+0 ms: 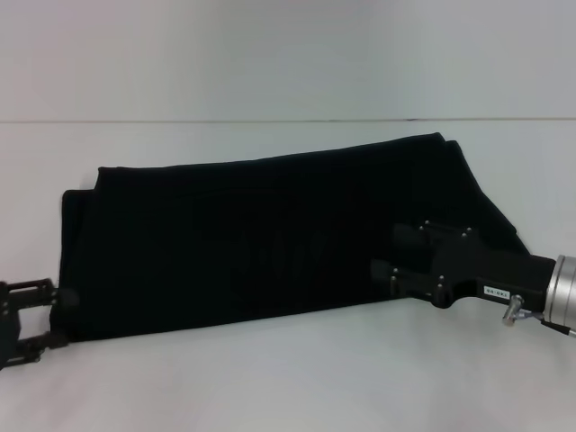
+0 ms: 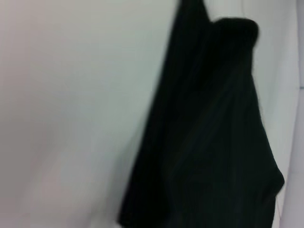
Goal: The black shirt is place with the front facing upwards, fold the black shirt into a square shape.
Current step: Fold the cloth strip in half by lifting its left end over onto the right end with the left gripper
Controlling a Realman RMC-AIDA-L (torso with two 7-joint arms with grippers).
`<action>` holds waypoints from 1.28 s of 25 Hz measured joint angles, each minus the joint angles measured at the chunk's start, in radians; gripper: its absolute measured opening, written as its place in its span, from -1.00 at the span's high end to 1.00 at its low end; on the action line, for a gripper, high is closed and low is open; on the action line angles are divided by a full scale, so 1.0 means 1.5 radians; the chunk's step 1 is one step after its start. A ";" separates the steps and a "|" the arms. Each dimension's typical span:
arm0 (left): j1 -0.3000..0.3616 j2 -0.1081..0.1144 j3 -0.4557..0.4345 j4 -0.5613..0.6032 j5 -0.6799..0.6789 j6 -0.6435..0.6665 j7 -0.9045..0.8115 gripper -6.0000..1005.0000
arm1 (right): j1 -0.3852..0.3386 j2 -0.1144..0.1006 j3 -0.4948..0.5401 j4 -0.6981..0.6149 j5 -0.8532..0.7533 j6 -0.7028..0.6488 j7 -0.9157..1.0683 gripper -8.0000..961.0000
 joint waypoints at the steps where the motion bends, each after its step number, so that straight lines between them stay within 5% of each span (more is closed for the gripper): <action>1: 0.005 0.000 -0.001 0.003 0.000 0.000 -0.008 -0.43 | 0.000 0.000 0.001 0.000 0.000 0.000 0.001 -0.50; 32: 0.000 -0.015 0.005 -0.003 0.016 -0.098 -0.096 -0.37 | 0.005 0.000 0.005 0.003 0.002 0.001 0.002 -0.50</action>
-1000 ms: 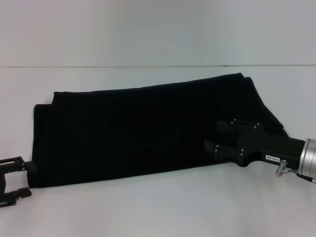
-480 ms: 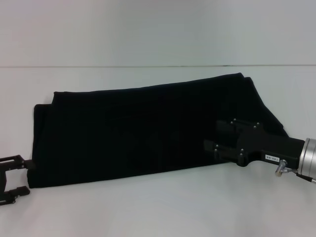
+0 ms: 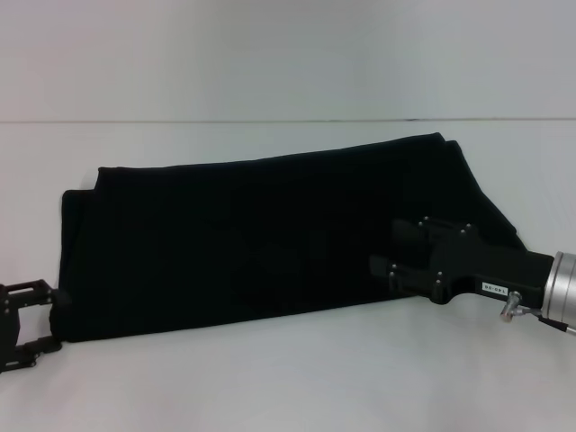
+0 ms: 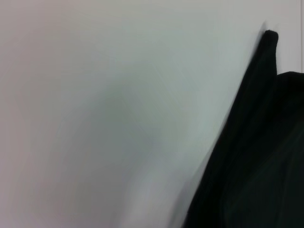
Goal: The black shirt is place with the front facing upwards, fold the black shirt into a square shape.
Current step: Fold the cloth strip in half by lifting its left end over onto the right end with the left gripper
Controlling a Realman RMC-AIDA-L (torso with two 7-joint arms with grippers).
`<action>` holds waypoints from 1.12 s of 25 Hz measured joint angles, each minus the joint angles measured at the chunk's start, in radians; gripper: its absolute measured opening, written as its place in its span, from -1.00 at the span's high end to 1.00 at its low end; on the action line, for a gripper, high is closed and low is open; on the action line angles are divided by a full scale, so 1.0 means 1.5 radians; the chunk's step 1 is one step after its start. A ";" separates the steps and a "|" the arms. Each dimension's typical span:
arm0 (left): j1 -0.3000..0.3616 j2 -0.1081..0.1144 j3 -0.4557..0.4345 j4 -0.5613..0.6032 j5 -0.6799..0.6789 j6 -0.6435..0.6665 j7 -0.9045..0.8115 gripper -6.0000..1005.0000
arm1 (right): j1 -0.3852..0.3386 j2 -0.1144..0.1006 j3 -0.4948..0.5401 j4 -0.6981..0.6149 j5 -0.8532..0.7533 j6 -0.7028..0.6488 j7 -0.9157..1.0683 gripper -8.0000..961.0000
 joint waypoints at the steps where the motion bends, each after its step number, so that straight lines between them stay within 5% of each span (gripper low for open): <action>1: -0.001 0.000 -0.001 -0.002 -0.001 -0.002 0.000 -0.37 | 0.000 0.000 0.000 0.000 0.000 -0.001 0.000 -0.50; 28: -0.047 0.004 0.054 -0.004 0.000 -0.028 0.005 -0.23 | 0.003 0.001 -0.005 0.003 0.000 0.000 0.001 -0.50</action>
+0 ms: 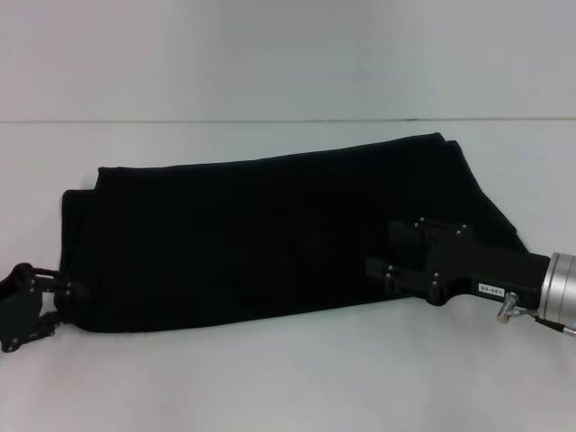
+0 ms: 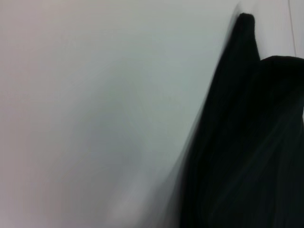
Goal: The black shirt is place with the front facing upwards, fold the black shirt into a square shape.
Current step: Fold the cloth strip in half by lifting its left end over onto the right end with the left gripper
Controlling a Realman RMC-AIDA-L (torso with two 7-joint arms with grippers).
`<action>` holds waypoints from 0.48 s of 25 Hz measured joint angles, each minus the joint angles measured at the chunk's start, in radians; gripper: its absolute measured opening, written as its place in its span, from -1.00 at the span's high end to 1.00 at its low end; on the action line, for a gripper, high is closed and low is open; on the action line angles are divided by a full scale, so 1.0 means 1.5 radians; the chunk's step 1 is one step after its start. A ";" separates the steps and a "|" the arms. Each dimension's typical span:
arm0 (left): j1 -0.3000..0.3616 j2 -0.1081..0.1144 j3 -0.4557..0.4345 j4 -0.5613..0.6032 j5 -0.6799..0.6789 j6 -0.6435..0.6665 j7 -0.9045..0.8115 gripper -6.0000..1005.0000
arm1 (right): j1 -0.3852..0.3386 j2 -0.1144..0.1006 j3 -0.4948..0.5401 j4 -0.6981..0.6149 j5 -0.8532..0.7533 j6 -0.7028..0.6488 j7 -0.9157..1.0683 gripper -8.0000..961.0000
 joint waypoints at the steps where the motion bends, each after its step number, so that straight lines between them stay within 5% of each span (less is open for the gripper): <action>1: 0.000 -0.001 0.000 0.003 0.000 -0.001 0.001 -0.23 | 0.000 0.000 0.000 0.000 0.000 0.001 0.000 -0.50; 12: -0.001 -0.002 0.020 0.006 0.000 -0.014 -0.001 0.67 | 0.000 -0.001 -0.003 0.001 -0.004 -0.001 0.000 -0.50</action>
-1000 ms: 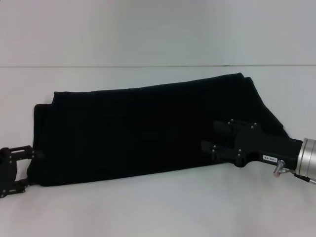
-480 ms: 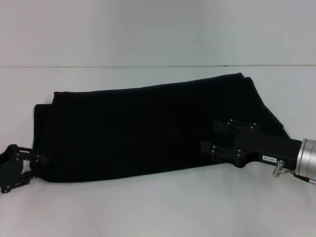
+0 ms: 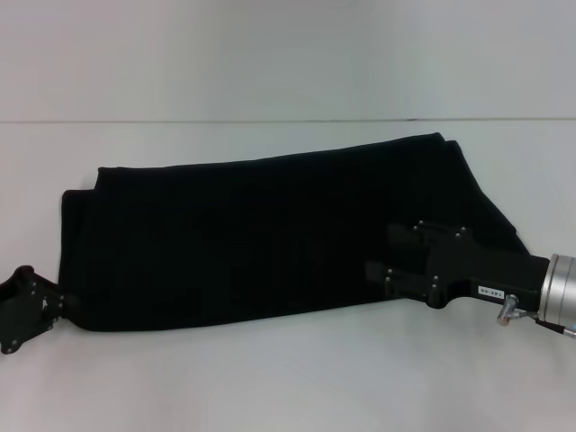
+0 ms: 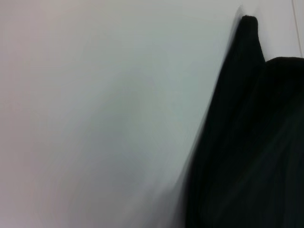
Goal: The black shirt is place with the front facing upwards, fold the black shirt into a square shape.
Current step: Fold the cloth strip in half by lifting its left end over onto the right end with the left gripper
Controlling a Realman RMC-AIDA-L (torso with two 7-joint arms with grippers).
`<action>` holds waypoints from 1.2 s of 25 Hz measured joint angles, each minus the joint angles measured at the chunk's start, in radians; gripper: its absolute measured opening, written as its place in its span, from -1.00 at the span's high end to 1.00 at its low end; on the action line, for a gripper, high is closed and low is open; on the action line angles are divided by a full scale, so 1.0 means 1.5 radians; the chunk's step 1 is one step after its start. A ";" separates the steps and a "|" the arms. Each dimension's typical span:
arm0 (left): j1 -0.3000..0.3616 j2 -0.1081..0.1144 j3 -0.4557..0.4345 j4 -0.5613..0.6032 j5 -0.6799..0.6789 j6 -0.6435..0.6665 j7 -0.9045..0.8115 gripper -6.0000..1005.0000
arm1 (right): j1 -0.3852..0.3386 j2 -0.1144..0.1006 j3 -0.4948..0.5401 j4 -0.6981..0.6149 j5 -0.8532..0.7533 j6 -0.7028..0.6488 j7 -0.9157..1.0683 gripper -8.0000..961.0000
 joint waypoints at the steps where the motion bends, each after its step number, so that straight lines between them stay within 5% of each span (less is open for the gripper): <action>1: 0.000 0.000 0.000 0.000 0.000 0.000 0.000 0.75 | 0.000 0.000 0.000 0.000 0.000 0.000 0.000 -0.50; 3: -0.002 0.002 -0.001 0.001 0.000 0.001 0.002 0.92 | 0.000 0.000 0.000 0.000 0.000 0.000 0.000 -0.50; 9: -0.003 0.007 -0.010 0.046 -0.005 -0.003 0.008 0.92 | -0.004 -0.004 -0.032 -0.011 -0.001 -0.001 -0.003 -0.50; 19: -0.016 0.062 -0.036 0.070 -0.004 -0.044 0.035 0.92 | -0.005 -0.004 -0.060 -0.022 0.002 0.005 0.008 -0.49; 30: -0.066 0.064 -0.051 0.081 -0.093 0.029 0.085 0.92 | -0.018 -0.003 -0.048 -0.014 0.002 0.017 0.010 -0.50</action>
